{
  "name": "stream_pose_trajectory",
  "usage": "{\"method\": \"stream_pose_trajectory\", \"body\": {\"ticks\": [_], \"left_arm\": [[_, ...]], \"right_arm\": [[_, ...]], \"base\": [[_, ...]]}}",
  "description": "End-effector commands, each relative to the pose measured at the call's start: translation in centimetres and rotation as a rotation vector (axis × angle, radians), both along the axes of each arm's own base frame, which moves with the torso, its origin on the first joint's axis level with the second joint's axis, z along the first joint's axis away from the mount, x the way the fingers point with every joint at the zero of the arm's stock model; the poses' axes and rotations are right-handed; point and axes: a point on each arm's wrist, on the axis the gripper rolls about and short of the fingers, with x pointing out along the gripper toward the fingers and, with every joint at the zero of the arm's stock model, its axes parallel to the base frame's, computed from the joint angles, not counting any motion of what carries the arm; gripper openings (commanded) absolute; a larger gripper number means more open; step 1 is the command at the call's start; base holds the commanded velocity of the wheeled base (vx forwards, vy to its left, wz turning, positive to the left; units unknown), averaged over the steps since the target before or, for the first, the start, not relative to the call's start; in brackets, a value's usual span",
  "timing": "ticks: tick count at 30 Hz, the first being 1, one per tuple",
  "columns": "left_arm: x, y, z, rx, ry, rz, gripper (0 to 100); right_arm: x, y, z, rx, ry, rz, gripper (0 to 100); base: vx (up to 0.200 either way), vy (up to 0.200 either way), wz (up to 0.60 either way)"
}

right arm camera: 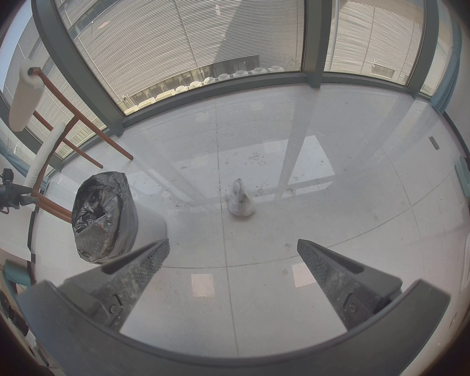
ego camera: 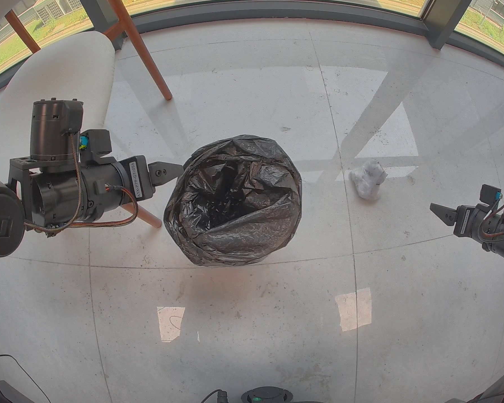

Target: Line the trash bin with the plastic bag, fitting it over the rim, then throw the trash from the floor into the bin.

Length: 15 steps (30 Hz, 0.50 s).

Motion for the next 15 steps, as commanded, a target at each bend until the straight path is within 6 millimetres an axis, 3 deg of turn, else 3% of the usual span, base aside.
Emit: {"method": "stream_pose_trajectory", "body": {"ticks": [1, 9, 15], "left_arm": [[0.2, 0.2, 0.4, -0.004, -0.013, 0.008, 100], [0.9, 1.2, 2.2, -0.012, -0.075, 0.032, 100], [1.1, 1.7, 3.4, 0.039, -0.131, 0.013, 100]], "right_arm": [[1.5, 0.1, -0.5, 0.002, 0.017, 0.014, 100], [6.4, 2.3, -0.2, 0.016, -0.02, 0.088, 100], [9.1, 4.7, -2.9, 0.019, 0.041, 0.153, 100]], "base": [[0.0, -0.2, 0.0], [0.0, -0.2, 0.0], [0.0, -0.2, 0.0]]}}
